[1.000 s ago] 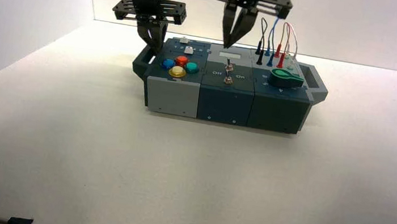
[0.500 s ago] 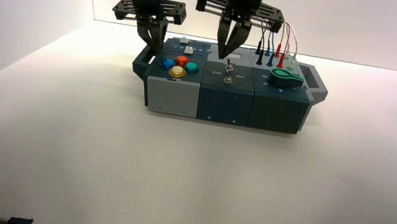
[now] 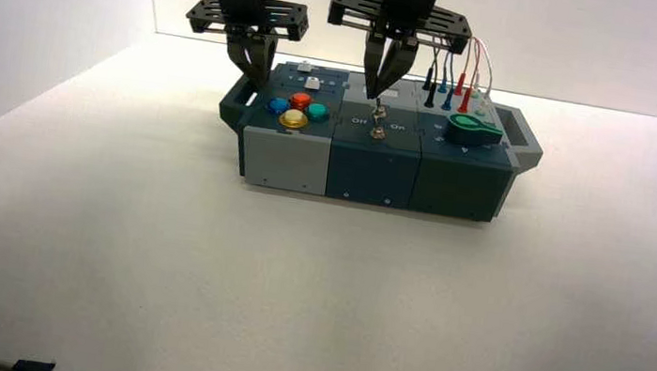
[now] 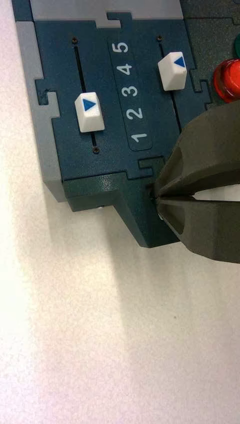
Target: Flip the top switch on with the right gripper.
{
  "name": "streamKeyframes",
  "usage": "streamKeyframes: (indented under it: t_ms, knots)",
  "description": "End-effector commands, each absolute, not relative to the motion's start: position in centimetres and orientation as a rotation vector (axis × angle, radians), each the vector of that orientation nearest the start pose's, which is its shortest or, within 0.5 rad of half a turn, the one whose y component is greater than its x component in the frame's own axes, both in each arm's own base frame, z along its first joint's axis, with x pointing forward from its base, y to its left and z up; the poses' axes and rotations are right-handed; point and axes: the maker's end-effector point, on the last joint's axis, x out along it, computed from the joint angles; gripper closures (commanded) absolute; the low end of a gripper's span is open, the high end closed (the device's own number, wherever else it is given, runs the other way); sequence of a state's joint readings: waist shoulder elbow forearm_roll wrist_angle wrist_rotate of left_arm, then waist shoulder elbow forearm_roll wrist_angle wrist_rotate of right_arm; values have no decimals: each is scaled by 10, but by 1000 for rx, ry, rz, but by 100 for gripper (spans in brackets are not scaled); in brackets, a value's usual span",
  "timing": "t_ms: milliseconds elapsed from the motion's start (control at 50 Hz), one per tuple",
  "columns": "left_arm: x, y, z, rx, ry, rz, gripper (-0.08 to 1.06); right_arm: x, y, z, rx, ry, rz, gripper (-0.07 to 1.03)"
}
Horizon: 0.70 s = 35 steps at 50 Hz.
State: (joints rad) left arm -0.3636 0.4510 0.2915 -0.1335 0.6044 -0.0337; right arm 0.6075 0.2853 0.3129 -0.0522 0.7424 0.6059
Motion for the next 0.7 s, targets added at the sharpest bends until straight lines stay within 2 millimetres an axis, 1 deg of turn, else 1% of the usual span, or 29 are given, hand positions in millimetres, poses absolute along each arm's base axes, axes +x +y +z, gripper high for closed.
streamKeyframes:
  t_ms: [20,180,480,700]
  knots:
    - [402,-167,-19,93,1393,-273,101,367,243,73,66,1315,115,98]
    - [401,-166,-21,94,1398,-271,101,366,239,72,50,1329,102,98]
    - [401,-167,-21,94,1398,-272,101,366,240,73,49,1332,102,98]
    - [401,-166,-21,93,1398,-270,101,360,234,65,21,1362,83,98]
